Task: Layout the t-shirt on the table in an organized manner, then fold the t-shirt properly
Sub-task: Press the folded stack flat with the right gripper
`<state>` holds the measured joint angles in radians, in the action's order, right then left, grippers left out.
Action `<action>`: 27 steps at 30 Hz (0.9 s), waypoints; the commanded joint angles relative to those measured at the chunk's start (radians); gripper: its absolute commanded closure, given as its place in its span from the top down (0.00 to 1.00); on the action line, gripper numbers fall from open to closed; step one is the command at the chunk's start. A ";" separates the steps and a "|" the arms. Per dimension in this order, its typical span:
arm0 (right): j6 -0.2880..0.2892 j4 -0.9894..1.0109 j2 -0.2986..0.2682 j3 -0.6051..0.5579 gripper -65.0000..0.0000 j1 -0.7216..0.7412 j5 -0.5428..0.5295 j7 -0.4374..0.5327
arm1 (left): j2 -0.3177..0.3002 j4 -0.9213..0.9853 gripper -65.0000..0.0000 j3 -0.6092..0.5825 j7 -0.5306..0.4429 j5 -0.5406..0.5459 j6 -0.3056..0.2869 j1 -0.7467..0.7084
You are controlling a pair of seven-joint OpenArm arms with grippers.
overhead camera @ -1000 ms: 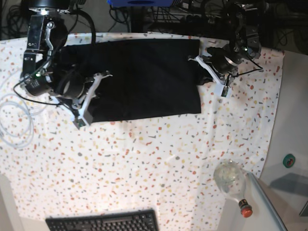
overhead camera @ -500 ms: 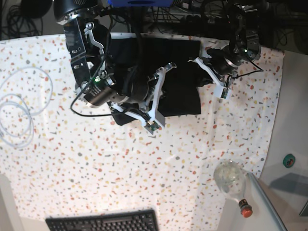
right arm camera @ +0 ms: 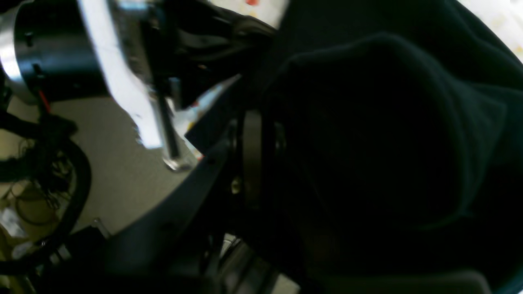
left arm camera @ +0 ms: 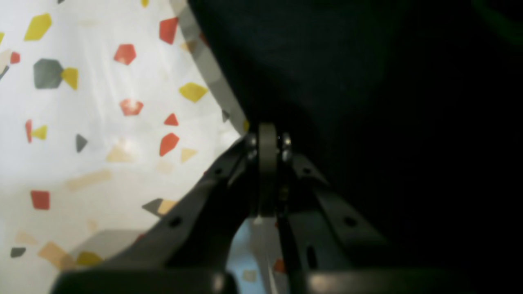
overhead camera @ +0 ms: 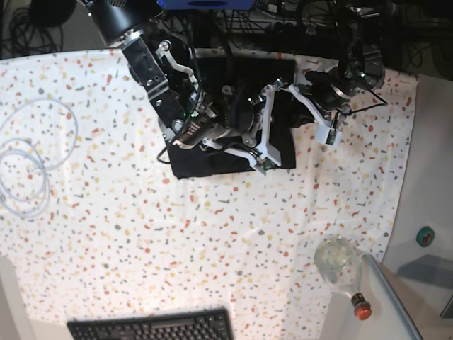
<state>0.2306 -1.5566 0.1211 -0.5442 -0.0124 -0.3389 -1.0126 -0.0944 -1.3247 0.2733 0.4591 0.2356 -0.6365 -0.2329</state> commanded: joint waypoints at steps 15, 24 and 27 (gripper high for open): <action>-0.109 0.209 0.019 -0.029 0.00 0.147 -0.266 0.148 | -0.008 -0.019 0.00 0.007 -0.021 0.012 -0.009 -0.001; -0.109 0.244 0.013 -0.030 0.00 0.151 -0.259 0.214 | -0.064 -0.052 0.00 0.054 -0.021 0.020 -0.009 -0.020; -0.109 0.244 0.013 -0.030 0.00 0.151 -0.259 0.216 | -0.064 -0.108 0.00 0.175 -0.018 0.020 -0.013 -0.035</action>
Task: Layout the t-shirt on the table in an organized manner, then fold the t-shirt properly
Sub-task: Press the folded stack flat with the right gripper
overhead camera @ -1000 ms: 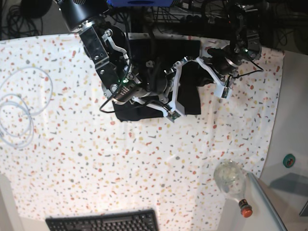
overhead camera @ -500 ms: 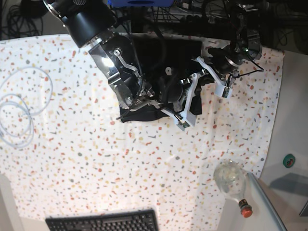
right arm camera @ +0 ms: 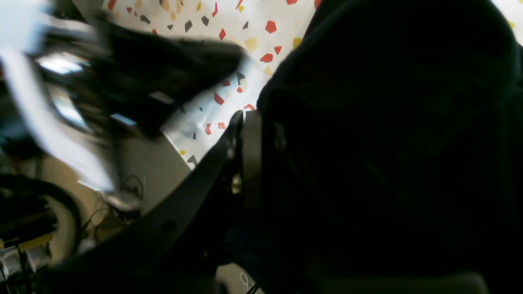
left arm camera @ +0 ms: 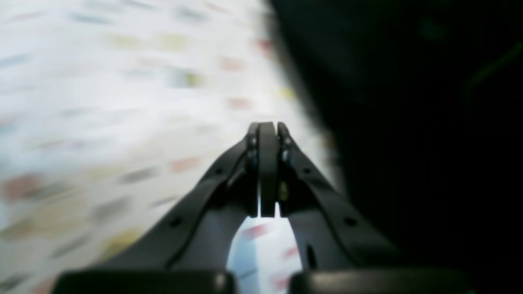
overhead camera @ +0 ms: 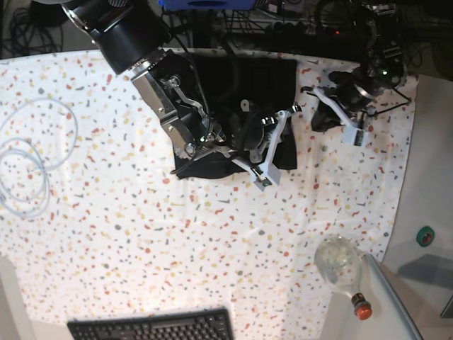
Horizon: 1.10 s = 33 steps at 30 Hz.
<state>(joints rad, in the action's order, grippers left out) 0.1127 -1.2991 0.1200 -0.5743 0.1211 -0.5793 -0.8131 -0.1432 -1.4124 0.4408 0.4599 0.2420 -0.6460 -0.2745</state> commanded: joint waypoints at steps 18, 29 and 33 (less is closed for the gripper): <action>0.009 0.054 0.019 -0.020 0.45 0.039 -0.024 0.048 | -0.123 -0.107 0.00 0.462 0.142 0.006 -0.052 -0.128; 0.009 -0.109 0.010 -0.207 0.45 0.053 -0.020 -0.015 | -0.181 -0.037 0.00 0.476 0.142 0.006 -0.052 -0.127; 0.009 -0.293 -0.076 -0.201 0.36 0.041 -0.020 -0.019 | -0.203 0.015 0.00 0.476 0.136 0.007 -0.052 -0.122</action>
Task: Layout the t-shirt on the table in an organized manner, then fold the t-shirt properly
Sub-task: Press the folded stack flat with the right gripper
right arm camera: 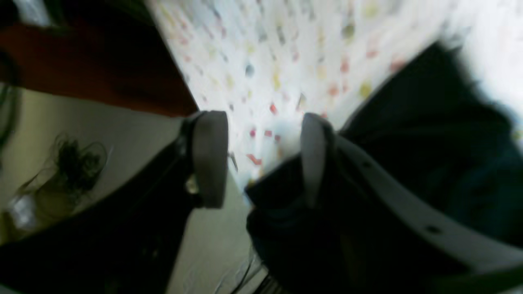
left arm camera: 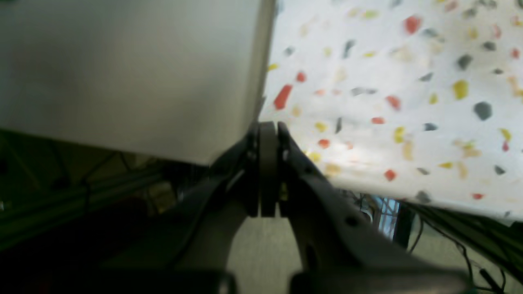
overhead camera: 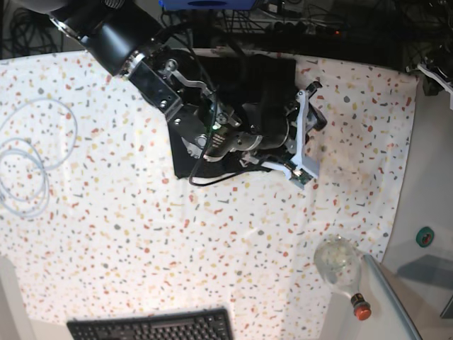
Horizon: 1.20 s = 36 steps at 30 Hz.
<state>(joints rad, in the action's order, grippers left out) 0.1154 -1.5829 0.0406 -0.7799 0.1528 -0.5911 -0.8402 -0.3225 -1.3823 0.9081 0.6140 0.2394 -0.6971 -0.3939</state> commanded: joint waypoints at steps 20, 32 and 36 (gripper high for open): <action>-0.142 0.112 -0.092 -0.212 0.00 -0.003 0.001 0.006 | -0.056 0.040 0.00 0.064 -0.019 0.015 -0.001 0.002; -0.214 0.132 -0.035 -0.422 0.00 0.110 0.000 -0.032 | -0.054 0.044 0.00 0.067 -0.019 0.015 -0.001 0.002; -0.283 -0.018 -0.084 -0.275 0.00 0.097 0.000 -0.032 | -0.051 0.045 0.00 0.070 -0.019 0.015 -0.001 0.002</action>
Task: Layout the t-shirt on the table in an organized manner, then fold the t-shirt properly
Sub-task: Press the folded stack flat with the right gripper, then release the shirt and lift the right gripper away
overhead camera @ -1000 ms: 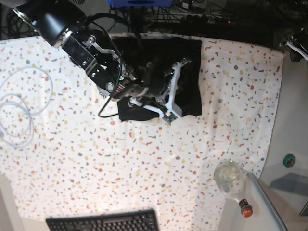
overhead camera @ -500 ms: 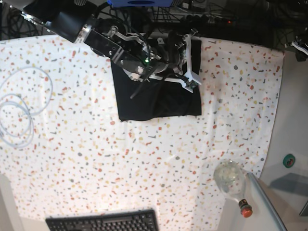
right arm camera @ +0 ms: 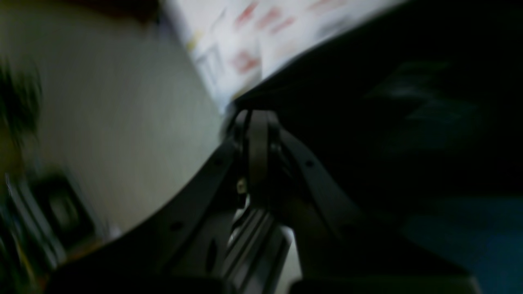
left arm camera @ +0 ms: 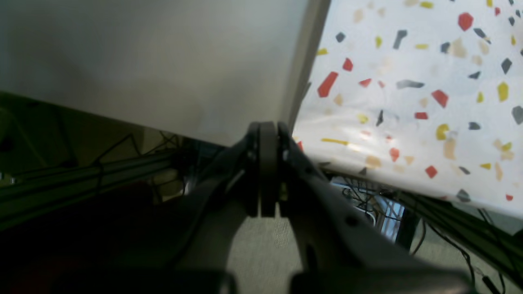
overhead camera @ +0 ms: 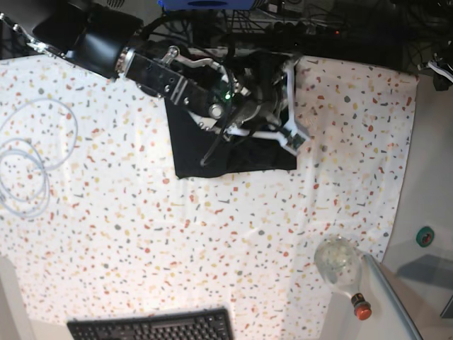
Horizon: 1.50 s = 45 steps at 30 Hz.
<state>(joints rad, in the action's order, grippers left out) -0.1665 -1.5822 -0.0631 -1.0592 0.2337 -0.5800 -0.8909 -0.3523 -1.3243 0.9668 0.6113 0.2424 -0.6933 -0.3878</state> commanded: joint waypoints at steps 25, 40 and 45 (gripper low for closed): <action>-0.014 0.253 0.098 0.234 0.61 0.068 -0.011 0.177 | -0.018 -0.013 0.00 0.008 -0.017 0.012 -0.005 -0.007; -0.009 0.254 0.176 0.233 0.00 0.066 -0.011 0.172 | -0.018 -0.014 0.00 0.005 -0.017 0.012 -0.005 -0.006; -0.009 0.254 0.181 0.211 0.00 0.066 -0.011 0.186 | -0.018 -0.014 0.00 0.007 -0.017 0.012 -0.005 -0.006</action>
<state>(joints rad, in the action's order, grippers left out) -0.1837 -1.3144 0.0990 -0.8478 0.2794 -0.5835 -0.7235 -0.3492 -1.3235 0.9653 0.6113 0.2428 -0.6933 -0.3885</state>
